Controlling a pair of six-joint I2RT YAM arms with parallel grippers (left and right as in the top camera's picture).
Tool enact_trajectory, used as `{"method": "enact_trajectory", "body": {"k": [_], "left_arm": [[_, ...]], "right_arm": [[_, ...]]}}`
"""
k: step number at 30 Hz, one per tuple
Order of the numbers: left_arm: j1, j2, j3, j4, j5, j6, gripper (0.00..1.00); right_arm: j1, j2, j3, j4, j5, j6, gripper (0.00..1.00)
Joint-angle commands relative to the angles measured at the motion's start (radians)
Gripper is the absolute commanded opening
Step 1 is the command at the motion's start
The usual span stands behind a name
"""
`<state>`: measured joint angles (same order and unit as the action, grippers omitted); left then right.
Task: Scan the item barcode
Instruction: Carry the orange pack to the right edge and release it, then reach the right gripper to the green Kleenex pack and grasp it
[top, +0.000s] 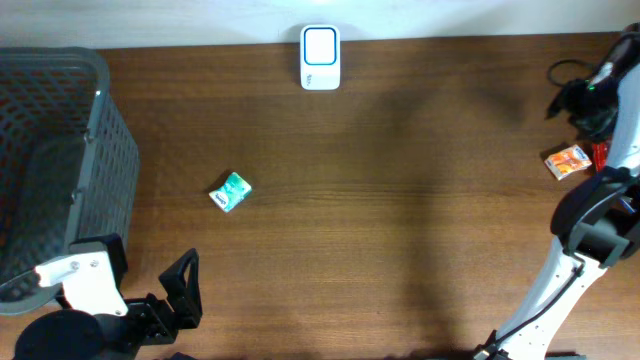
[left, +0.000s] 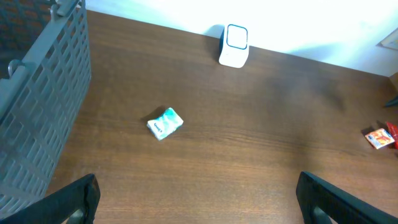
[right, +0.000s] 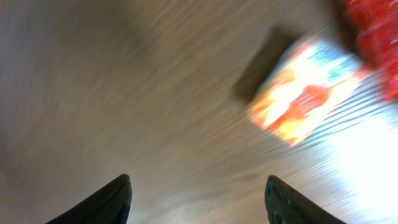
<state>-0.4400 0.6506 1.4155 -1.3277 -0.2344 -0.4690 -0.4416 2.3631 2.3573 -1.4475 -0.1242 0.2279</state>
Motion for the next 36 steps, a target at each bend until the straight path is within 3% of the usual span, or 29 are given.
{"method": "enact_trajectory", "body": {"k": [1, 5, 11, 15, 21, 33, 36], "left_arm": [[0.004, 0.0, -0.003, 0.002, 0.007, -0.009, 0.99], [0.004, 0.0, -0.003, 0.002, 0.007, -0.009, 0.99], [0.004, 0.0, -0.003, 0.002, 0.007, -0.009, 0.99], [0.004, 0.0, -0.003, 0.002, 0.007, -0.009, 0.99], [0.004, 0.0, -0.003, 0.002, 0.007, -0.009, 0.99], [0.004, 0.0, -0.003, 0.002, 0.007, -0.009, 0.99], [0.004, 0.0, -0.003, 0.002, 0.007, -0.009, 0.99]], "right_arm": [[0.084, 0.007, -0.064, -0.031, -0.247, -0.2, 0.68], [0.224, 0.007, -0.149, -0.049, -0.531, -0.439, 0.73], [0.531, 0.008, -0.251, 0.101, -0.65, -0.507, 0.78], [0.748, 0.017, -0.259, 0.278, -0.589, -0.499, 0.78], [1.021, 0.019, -0.259, 0.557, -0.349, -0.349, 0.78], [1.199, 0.101, -0.261, 0.84, -0.237, -0.346, 0.75], [1.203, 0.131, -0.263, 0.851, -0.23, -0.346, 0.63]]}}
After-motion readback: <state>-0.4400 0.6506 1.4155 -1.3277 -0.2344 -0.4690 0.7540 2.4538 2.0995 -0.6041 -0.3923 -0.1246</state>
